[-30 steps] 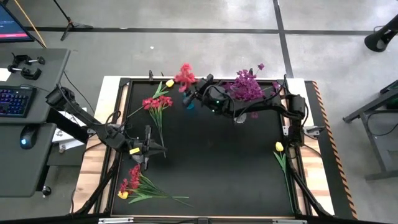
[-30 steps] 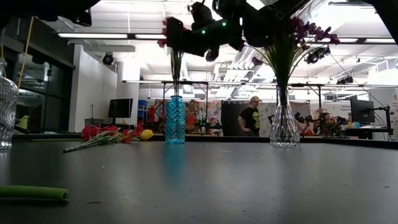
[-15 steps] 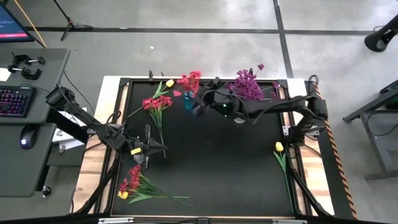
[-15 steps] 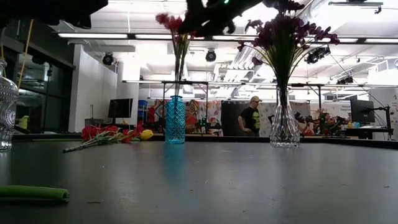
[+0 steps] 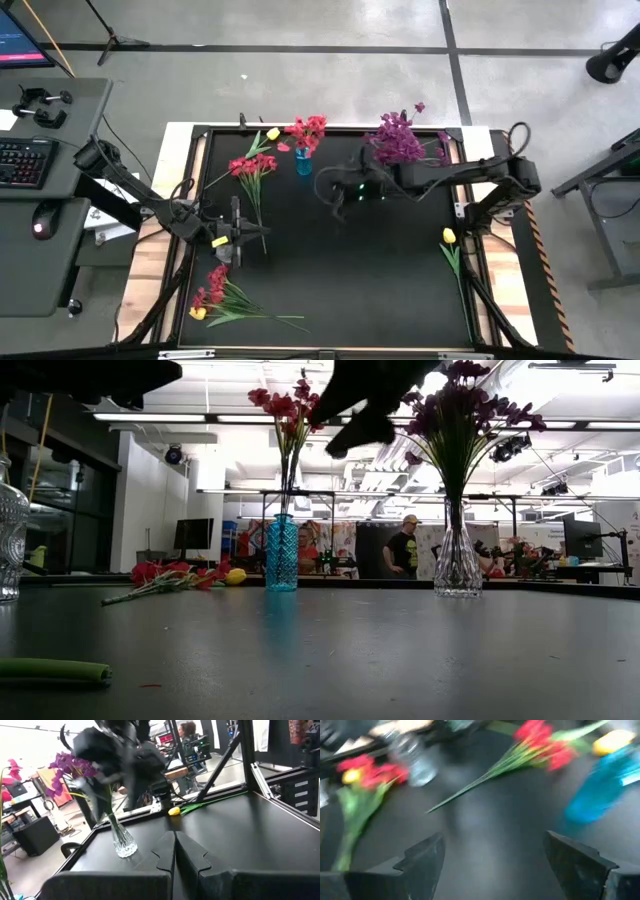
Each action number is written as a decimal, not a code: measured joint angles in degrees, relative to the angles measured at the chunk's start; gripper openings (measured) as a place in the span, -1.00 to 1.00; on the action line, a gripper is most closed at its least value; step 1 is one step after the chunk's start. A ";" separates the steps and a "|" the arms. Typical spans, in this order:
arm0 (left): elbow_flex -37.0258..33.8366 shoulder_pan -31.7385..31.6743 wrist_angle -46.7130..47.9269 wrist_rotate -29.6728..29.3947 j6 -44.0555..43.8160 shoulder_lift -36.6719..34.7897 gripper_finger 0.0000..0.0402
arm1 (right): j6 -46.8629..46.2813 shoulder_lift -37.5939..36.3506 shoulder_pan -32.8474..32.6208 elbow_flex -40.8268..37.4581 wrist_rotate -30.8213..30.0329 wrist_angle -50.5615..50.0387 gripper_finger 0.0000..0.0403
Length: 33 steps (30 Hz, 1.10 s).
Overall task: Sort flowers into vase by color
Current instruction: Put the bottom red flowers into the blue vase
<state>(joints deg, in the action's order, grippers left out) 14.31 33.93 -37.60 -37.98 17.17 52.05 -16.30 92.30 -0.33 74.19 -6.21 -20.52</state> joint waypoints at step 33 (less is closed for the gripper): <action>0.02 0.46 -9.26 -7.81 -3.14 -0.02 -1.00 | 2.27 53.00 -23.44 42.29 -5.70 10.79 0.59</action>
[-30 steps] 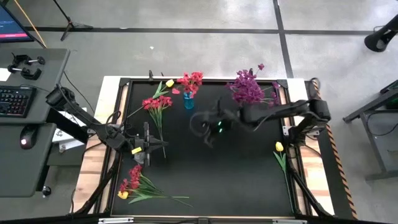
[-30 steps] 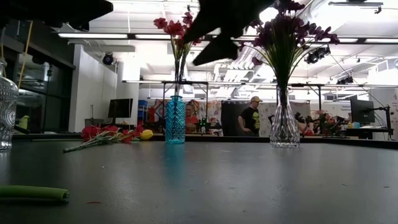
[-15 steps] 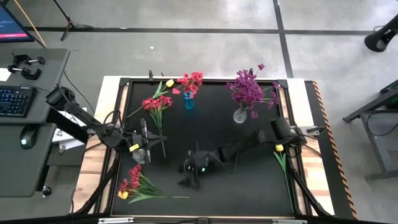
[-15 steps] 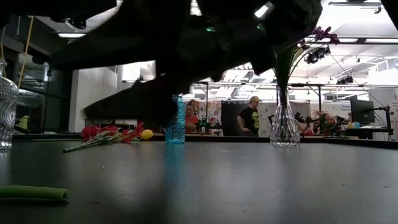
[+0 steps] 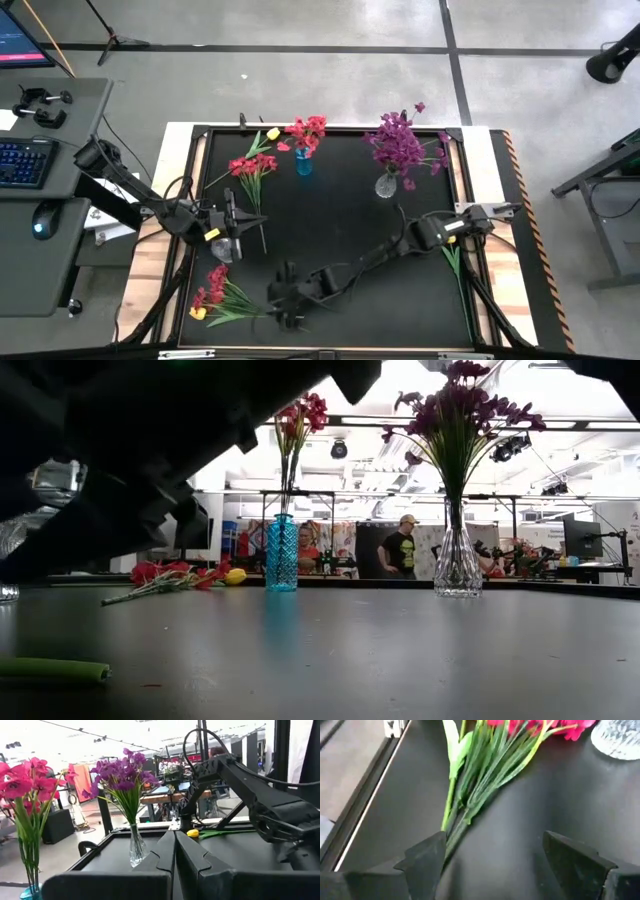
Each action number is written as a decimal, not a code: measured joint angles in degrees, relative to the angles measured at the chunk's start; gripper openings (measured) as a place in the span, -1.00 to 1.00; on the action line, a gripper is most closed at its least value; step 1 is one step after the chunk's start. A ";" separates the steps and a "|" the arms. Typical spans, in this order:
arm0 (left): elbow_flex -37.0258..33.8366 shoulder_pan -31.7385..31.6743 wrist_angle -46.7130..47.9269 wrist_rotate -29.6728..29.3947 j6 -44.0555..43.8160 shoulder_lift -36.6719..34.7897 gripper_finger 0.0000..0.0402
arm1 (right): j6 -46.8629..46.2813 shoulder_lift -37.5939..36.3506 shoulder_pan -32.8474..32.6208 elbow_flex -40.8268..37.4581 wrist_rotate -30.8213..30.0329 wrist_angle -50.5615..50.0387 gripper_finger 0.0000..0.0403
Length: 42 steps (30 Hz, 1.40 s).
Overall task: Sort flowers into vase by color
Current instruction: Put the bottom red flowers into the blue vase
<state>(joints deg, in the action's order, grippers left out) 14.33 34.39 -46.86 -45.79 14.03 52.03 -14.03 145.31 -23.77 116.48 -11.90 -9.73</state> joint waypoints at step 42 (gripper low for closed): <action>0.02 1.27 0.19 -6.07 -0.44 -0.61 -1.00 | -4.23 4.62 -3.23 1.62 -6.12 5.98 -0.14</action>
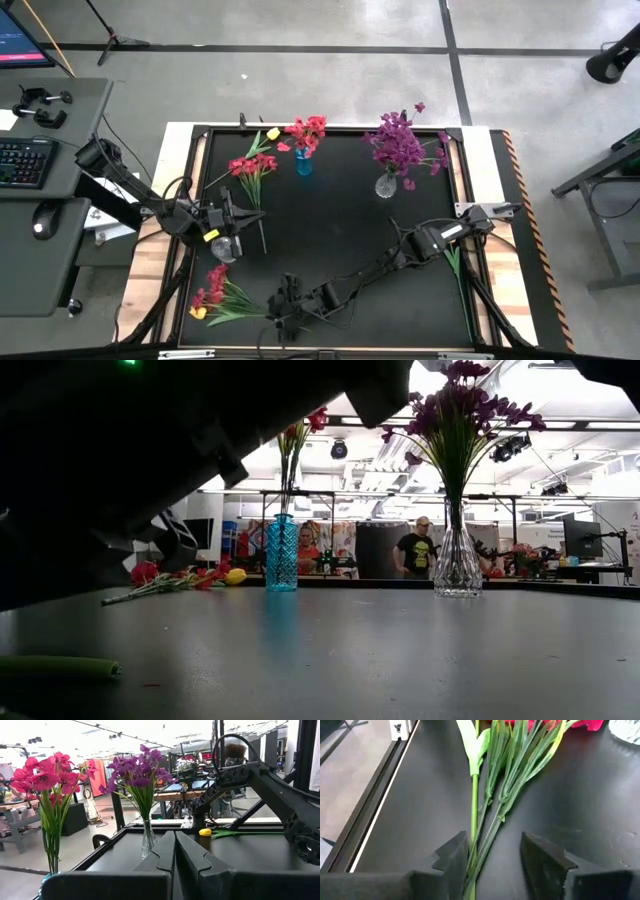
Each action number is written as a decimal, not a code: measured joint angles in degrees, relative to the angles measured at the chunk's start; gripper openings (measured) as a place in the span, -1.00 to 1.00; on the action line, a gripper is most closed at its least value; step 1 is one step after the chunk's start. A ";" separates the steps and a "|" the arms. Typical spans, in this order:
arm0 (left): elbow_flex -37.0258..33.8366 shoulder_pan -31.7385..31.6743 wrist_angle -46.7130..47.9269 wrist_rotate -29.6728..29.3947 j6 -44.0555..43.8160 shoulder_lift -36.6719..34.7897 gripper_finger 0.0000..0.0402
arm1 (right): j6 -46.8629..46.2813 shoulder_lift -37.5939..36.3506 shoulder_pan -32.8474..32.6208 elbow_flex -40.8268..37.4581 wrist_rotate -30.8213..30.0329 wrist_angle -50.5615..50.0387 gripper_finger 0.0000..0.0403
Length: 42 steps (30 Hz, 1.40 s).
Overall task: Sort flowers into vase by color
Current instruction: Put the bottom red flowers into the blue vase
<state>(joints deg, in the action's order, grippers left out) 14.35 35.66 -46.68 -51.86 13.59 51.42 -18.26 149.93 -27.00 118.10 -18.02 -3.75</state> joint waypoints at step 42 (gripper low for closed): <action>0.00 3.89 0.19 -7.83 4.20 -2.48 -1.00 | -5.11 -18.46 2.36 -13.41 -10.36 -48.06 -1.00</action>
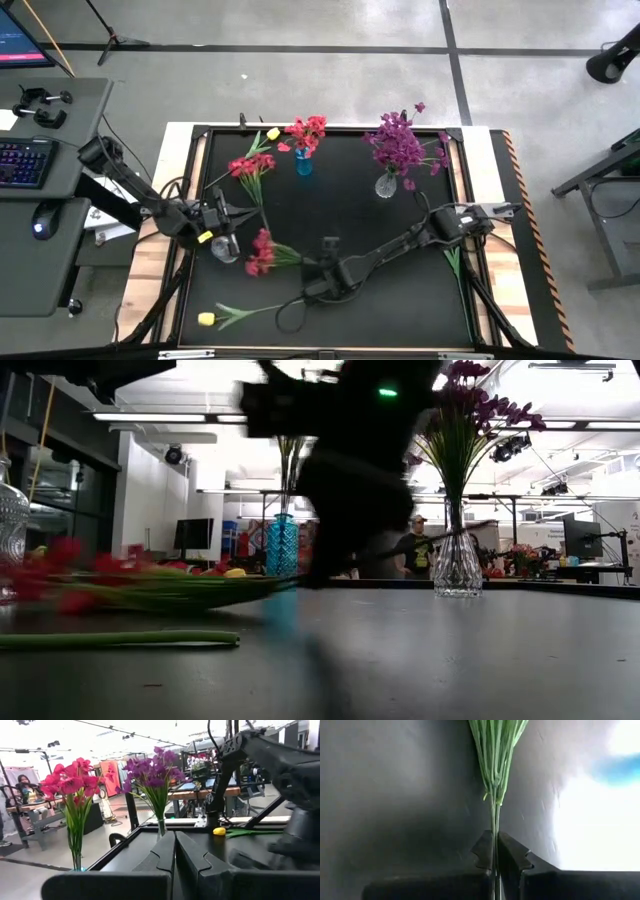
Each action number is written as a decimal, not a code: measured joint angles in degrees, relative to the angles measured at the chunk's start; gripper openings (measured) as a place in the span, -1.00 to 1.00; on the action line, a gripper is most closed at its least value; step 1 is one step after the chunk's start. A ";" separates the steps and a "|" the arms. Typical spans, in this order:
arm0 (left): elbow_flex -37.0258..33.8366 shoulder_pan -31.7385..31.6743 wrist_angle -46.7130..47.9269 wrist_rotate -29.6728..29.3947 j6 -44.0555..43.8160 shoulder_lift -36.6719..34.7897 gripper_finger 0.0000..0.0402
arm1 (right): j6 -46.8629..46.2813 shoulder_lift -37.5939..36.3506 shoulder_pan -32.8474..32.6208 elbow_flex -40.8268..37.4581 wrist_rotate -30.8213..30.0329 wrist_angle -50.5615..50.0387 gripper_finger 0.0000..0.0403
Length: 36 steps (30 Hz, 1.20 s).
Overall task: Sort flowers into vase by color
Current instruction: Put the bottom red flowers into the blue vase
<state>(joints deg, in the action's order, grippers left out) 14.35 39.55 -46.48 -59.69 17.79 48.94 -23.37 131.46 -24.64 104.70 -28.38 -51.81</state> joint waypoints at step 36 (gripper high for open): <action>0.00 -5.67 -0.22 16.23 -4.09 0.86 -0.96 | 42.70 -22.24 8.52 -43.71 3.34 120.22 -1.00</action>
<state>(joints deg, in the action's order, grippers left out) 14.35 33.88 -46.70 -43.45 13.70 49.80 19.33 109.22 -16.12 60.99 -25.04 68.40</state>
